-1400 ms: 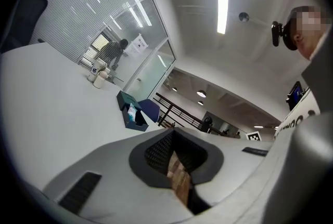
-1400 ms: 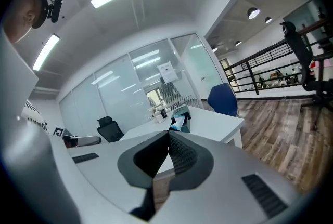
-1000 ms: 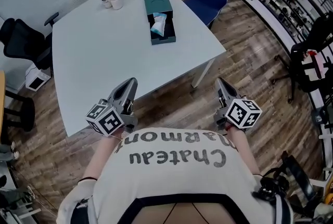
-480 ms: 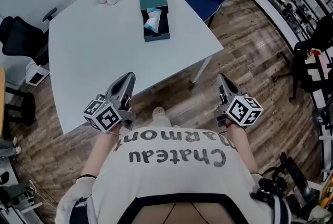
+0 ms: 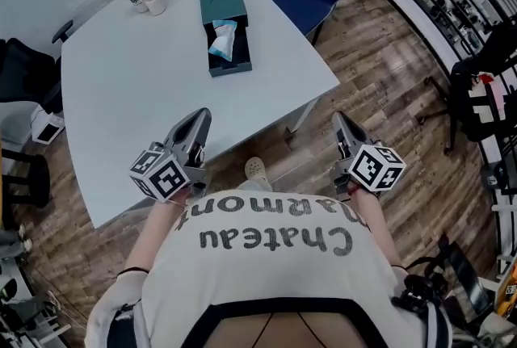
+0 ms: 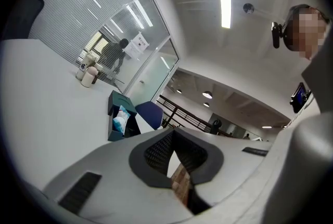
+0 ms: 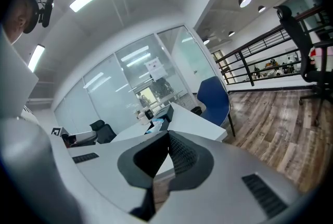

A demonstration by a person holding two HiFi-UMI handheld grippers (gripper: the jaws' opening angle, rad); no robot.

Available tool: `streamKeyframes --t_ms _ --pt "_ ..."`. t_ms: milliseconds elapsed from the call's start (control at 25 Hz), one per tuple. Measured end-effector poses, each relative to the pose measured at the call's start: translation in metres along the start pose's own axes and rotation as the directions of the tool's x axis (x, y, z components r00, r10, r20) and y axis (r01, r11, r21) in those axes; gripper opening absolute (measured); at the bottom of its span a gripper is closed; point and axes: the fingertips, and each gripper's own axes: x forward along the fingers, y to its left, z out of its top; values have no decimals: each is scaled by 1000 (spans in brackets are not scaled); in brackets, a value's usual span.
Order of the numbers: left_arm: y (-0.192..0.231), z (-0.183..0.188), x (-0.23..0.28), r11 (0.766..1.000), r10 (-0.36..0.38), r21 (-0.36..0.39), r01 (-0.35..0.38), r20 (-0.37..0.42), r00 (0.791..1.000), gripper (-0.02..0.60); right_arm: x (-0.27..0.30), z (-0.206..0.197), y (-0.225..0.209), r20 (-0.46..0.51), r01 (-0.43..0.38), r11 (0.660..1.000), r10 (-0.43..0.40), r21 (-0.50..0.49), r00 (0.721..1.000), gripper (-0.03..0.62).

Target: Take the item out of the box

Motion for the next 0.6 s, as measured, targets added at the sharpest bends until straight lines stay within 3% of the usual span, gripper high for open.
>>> streamKeyframes --t_ms 600 --pt "58 60 74 1000 -8 -21 9 50 999 -9 107 71 -1 -4 -38 999 38 -35 999 0"
